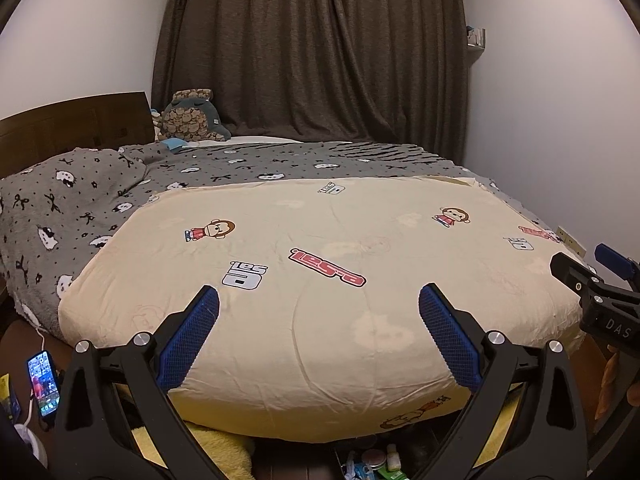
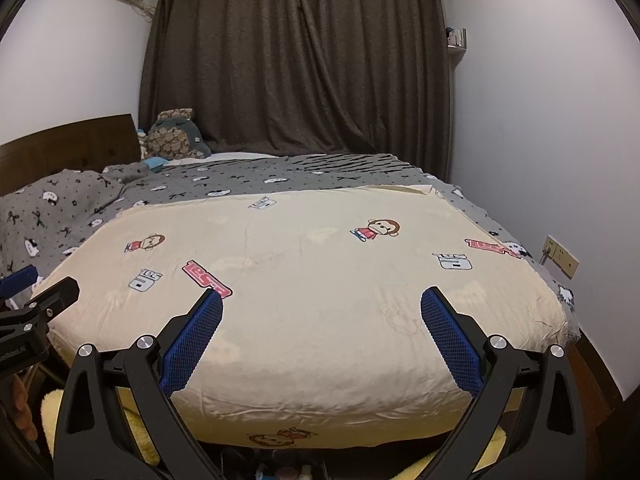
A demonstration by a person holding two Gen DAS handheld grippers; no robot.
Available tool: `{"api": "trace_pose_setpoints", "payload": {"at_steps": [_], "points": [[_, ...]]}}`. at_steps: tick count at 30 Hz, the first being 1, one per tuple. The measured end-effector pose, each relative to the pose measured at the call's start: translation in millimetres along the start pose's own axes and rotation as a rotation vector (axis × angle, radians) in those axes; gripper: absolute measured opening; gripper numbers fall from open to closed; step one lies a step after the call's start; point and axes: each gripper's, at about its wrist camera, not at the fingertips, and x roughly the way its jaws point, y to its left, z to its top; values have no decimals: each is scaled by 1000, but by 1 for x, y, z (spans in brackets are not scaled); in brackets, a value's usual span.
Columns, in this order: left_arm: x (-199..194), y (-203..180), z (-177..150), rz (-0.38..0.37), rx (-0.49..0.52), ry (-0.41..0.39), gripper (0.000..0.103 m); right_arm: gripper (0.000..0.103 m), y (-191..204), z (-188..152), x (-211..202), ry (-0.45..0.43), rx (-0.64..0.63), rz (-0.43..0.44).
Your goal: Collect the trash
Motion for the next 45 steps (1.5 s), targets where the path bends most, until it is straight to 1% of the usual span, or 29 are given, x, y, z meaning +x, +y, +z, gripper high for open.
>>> {"api": "trace_pose_setpoints", "payload": {"at_steps": [4,45], "points": [[1,1,0,-3,0,1,95,100,0,-1,-1,4,-2,10],[-1,4,7,3,-11,-8,95,100,-3,2,1,2,11,16]]}}
